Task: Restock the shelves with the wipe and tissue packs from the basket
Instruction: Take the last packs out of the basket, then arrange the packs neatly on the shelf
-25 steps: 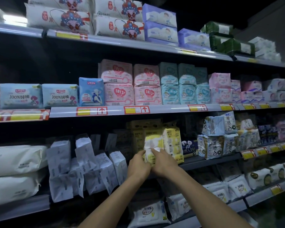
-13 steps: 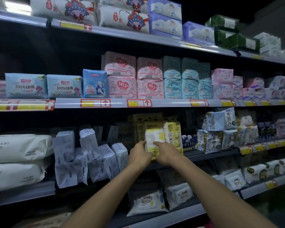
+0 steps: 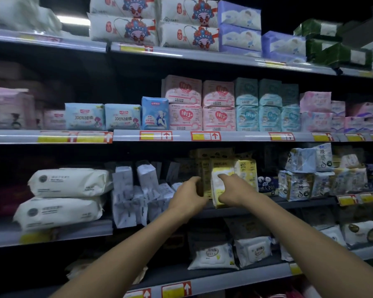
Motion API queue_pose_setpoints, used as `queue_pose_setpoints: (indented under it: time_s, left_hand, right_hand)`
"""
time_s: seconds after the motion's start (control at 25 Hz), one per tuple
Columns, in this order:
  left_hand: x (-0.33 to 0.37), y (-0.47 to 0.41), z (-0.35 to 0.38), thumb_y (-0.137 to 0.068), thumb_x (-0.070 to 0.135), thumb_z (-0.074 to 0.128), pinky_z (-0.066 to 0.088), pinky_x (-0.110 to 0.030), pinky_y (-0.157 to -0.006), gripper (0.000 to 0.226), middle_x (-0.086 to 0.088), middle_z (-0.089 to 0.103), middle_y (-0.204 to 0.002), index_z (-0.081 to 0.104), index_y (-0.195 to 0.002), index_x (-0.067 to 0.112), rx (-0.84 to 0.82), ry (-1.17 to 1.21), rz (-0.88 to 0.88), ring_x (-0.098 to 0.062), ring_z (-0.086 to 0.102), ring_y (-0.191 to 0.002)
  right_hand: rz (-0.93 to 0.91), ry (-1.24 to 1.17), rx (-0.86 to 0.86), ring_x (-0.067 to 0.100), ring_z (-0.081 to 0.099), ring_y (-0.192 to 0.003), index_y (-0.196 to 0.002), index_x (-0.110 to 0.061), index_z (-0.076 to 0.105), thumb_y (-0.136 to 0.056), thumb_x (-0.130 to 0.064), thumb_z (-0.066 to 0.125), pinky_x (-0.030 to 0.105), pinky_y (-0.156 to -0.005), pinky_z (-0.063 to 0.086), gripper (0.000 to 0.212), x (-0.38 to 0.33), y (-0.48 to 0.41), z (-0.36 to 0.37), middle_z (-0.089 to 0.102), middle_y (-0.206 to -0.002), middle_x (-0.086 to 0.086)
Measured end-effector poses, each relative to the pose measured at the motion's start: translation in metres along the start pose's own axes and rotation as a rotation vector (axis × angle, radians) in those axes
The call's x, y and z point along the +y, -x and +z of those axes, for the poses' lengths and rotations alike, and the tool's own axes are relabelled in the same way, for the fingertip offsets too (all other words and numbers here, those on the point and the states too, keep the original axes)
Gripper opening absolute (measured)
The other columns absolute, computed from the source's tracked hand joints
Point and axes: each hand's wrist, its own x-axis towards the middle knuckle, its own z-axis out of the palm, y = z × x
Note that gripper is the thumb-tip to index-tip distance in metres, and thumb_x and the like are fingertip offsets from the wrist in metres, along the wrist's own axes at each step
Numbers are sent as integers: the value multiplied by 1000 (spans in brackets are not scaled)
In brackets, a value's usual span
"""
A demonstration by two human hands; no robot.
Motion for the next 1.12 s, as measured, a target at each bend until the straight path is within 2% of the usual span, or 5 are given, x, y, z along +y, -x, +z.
queue_pose_setpoints:
  time_s: [0.2,0.6,0.8,1.0,1.12]
  left_hand:
    - [-14,35,-62,-89,24,68,56,-39,-93,72,-5,64,-131,41,-156,20,76,-81,8,-22,64,-113]
    - [-143,115,-217,-85,37,71,56,-42,-91,55,-2,69,-120,58,-138,28,421,-182,-272,-22,68,-104]
    - [-212,120,-256,-94,59,56,51,-41,-87,55,-2,66,-121,56,-137,26,688,-38,-338,-24,66,-110]
    - [-257,86,-255,-99,72,26,47,-50,-106,67,-6,54,-148,37,-155,38,721,103,-374,-31,58,-127]
    - [-259,66,-244,-101,68,13,46,-51,-102,56,2,62,-137,39,-147,49,766,113,-381,-30,59,-123]
  right_hand:
    - [-116,-105,48,38,61,-113,-146,-21,48,-78,-25,67,42,-87,58,70,-58,27,-25,57,-132,18]
    - [-460,-411,104,31,58,-120,-148,-23,47,-87,-26,63,43,-94,53,63,-255,79,7,55,-134,8]
    - [-266,-812,158,29,60,-115,-141,-34,44,-86,-24,57,46,-90,56,58,-331,74,73,54,-130,0]
    - [9,-895,298,30,31,-149,-165,-23,5,-102,-32,55,43,-109,41,81,-367,54,121,14,-169,5]
    - [88,-1000,334,28,30,-152,-166,-22,10,-104,-39,49,44,-112,38,75,-378,39,130,16,-172,3]
